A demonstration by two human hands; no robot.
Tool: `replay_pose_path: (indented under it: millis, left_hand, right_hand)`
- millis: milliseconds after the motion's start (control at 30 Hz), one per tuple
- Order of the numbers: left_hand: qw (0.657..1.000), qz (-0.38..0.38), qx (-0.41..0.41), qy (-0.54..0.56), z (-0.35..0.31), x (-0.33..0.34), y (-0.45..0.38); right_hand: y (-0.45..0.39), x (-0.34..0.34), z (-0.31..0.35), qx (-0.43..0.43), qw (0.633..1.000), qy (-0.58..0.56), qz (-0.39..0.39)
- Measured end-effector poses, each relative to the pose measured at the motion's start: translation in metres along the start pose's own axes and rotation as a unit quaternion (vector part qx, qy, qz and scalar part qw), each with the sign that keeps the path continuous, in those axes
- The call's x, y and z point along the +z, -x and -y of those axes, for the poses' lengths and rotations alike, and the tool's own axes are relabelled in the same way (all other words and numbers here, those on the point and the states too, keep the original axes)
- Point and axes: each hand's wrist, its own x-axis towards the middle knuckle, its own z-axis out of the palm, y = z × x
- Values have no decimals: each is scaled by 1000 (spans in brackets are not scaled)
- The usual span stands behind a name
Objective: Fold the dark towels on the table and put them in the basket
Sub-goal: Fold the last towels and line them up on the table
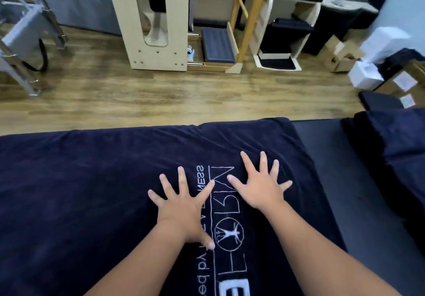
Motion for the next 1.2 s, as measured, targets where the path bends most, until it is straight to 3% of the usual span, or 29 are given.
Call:
replay_pose_path:
  millis: [300, 533, 767, 900, 1033, 1200]
  left_hand:
    - [999, 8, -50, -7, -27, -8, -28]
    - [998, 16, -62, -8, -28, -9, -31]
    - [998, 6, -65, -8, -31, -9, -27]
    - [997, -10, -73, 21, -32, -6, -19]
    - [993, -69, -89, 38, -37, 20, 4]
    - [987, -152, -21, -48, -53, 91, 70]
  right_hand:
    - [-106, -48, -20, -10, 999, -32, -8]
    - [-141, -62, -39, 58, 993, -93, -33]
    - [-26, 3, -46, 8, 996, -31, -83]
    - [77, 41, -60, -33, 997, -21, -65]
    - [173, 73, -87, -24, 999, -14, -28]
    - [249, 93, -135, 35, 999, -23, -14]
